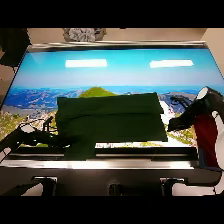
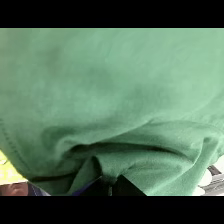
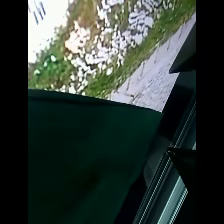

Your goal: Fold the shirts.

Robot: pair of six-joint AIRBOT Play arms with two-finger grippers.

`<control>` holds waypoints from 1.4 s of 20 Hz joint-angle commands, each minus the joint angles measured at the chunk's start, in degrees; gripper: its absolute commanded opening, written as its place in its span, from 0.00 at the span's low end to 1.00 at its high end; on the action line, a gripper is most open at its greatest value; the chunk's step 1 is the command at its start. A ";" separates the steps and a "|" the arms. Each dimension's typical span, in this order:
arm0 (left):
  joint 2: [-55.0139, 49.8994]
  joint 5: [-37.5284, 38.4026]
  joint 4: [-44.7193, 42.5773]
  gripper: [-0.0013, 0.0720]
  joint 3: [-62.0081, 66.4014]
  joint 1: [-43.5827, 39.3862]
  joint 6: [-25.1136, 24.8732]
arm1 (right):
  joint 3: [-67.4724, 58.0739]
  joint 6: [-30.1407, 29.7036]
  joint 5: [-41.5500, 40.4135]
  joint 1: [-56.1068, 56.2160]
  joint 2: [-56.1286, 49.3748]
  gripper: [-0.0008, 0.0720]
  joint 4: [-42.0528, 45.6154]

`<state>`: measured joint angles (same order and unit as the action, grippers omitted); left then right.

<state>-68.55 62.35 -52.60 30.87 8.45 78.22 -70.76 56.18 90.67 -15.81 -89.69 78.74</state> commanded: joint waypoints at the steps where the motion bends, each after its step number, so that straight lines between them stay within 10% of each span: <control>1: 0.13 -1.38 -0.35 0.06 -0.09 -0.37 0.15 | 7.45 -2.54 -2.05 0.00 1.31 0.84 -4.26; 7: 0.20 -1.40 -0.31 0.06 0.04 -0.37 -0.98 | 14.40 -0.26 -10.21 0.00 1.29 0.82 -8.04; 16: 0.15 -3.32 -0.31 0.06 0.07 -0.33 -1.31 | 15.89 4.24 -14.25 0.00 0.59 0.29 -9.07; 23: 0.15 -2.19 -0.74 0.06 0.07 -0.33 -1.99 | 8.72 -0.98 -6.34 -0.07 2.23 0.61 -6.25; 28: 0.15 -2.19 -0.96 0.06 0.07 -0.33 -2.01 | 6.97 -0.96 -5.14 -0.07 2.01 0.61 -2.38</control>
<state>-68.36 59.90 -53.21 30.98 8.10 76.27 -62.70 55.66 83.31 -15.94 -87.66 74.74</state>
